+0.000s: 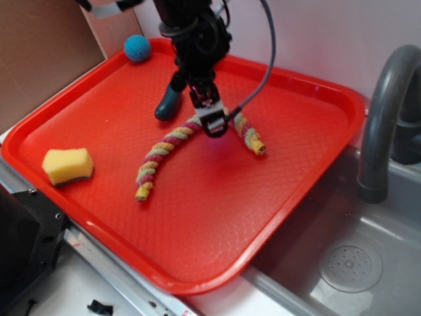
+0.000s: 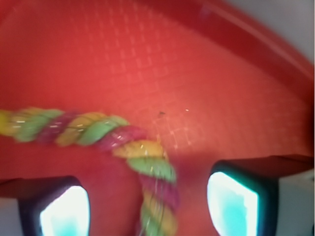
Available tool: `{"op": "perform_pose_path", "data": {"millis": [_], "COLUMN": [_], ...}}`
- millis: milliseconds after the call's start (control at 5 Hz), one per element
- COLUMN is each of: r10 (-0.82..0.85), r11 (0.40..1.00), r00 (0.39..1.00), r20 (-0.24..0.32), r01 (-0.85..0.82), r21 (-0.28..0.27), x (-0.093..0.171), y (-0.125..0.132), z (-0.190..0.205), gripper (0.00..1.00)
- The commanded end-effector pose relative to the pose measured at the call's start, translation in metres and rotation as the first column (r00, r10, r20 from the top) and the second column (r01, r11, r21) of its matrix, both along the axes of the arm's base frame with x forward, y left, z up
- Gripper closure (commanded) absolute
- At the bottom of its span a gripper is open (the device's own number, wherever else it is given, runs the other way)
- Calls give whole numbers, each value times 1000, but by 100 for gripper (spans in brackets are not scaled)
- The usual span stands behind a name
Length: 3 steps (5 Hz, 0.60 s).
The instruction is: Grab the multicolored rope.
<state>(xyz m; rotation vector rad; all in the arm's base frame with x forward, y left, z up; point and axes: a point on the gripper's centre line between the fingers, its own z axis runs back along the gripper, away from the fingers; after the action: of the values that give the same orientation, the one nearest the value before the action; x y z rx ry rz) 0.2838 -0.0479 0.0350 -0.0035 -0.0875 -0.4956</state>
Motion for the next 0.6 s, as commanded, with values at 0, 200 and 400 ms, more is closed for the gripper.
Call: {"op": "perform_pose_path", "data": {"millis": [0, 200, 400], "r10": [-62, -66, -76], "r11": [998, 997, 997], "r00": [998, 998, 997], "r20": [15, 9, 1], "r01": [62, 66, 76], "r21": [-16, -32, -23], "x": [10, 10, 9], "y": [-5, -5, -6], "z": [-5, -7, -10], "gripper": [0, 100, 100]}}
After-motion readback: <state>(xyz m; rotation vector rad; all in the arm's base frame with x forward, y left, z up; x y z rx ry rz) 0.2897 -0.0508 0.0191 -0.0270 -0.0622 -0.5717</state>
